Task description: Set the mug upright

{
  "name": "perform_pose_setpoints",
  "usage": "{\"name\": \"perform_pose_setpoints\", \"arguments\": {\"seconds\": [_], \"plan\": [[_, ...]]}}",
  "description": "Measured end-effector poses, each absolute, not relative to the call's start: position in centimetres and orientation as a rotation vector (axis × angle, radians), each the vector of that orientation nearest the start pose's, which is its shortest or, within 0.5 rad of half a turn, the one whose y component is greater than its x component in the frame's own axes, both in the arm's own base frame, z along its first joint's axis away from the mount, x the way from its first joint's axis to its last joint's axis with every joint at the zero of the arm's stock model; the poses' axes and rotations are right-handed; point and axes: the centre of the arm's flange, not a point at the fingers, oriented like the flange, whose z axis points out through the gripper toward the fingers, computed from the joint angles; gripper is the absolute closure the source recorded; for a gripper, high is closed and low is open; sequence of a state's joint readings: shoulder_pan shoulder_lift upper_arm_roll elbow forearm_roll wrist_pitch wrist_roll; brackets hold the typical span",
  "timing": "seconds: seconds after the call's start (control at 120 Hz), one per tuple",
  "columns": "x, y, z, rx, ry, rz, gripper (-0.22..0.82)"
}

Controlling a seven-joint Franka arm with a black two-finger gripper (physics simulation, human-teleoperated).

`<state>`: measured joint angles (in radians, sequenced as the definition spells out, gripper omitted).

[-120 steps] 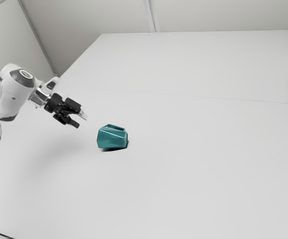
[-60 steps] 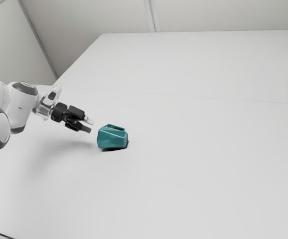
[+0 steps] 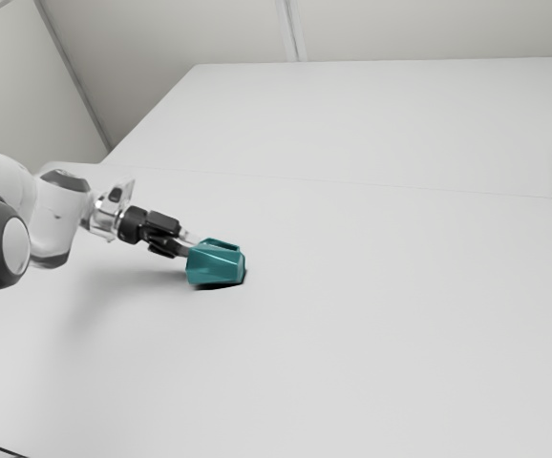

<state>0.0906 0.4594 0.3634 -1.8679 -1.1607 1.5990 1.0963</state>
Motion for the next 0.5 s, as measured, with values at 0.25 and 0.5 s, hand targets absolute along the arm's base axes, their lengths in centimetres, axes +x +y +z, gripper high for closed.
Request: {"name": "perform_pose_setpoints", "arguments": {"seconds": [0.25, 0.5], "plan": [[57.3, 14.8, 27.0, 2.021, -0.149, 0.260, 0.23], [57.4, 14.8, 27.0, 2.018, -0.165, 0.275, 0.64]]}}
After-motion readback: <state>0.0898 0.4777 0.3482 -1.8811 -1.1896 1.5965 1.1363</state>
